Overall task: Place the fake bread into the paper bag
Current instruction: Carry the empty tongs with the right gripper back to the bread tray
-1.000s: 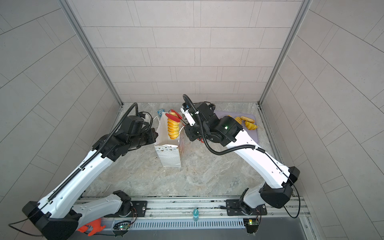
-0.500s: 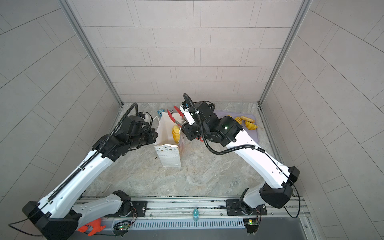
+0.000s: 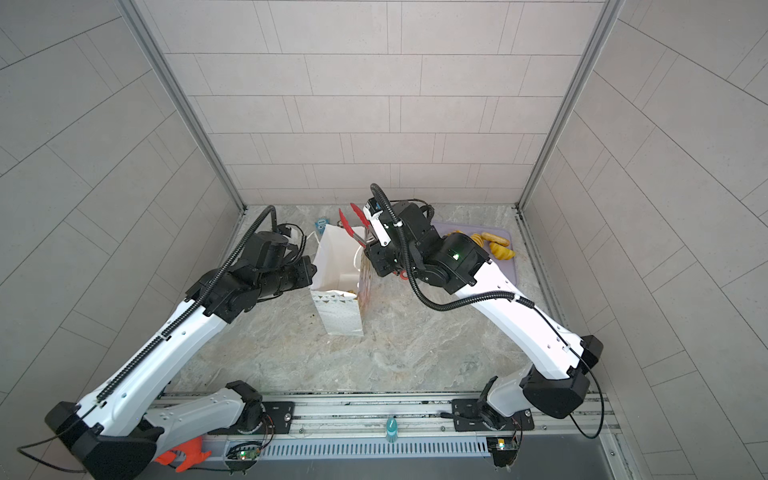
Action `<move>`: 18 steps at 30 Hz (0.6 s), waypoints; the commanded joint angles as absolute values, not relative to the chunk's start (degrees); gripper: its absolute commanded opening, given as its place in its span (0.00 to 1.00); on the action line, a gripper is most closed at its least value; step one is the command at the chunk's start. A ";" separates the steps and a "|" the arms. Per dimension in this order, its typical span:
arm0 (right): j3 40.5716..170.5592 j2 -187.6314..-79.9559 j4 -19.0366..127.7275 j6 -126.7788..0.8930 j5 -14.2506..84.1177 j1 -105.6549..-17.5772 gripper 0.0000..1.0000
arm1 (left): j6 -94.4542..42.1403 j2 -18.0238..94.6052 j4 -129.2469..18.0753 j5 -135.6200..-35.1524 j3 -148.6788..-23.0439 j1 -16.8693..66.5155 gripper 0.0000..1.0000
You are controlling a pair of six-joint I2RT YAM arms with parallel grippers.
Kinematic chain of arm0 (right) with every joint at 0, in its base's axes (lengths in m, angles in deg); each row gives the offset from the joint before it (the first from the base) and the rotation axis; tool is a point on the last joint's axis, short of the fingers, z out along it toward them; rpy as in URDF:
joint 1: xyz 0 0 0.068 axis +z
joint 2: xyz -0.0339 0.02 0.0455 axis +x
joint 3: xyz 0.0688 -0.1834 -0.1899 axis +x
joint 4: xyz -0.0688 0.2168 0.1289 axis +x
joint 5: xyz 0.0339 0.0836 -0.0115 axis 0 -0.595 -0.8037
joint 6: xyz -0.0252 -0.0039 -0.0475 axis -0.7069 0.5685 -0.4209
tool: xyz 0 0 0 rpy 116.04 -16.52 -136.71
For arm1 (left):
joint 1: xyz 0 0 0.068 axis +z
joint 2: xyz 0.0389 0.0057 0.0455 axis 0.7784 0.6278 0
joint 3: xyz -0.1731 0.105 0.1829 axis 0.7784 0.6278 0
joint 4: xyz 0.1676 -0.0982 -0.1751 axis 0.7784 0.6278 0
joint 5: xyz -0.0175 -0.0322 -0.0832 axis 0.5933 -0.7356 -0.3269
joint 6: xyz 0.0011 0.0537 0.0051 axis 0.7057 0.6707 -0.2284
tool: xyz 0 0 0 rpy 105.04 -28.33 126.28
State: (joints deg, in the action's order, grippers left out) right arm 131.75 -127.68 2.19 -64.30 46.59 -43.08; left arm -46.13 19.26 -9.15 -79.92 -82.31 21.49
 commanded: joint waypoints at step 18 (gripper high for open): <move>120.95 -113.04 5.79 -55.26 38.90 -70.81 0.41 | -45.85 18.62 -8.66 -79.79 -81.33 21.75 0.04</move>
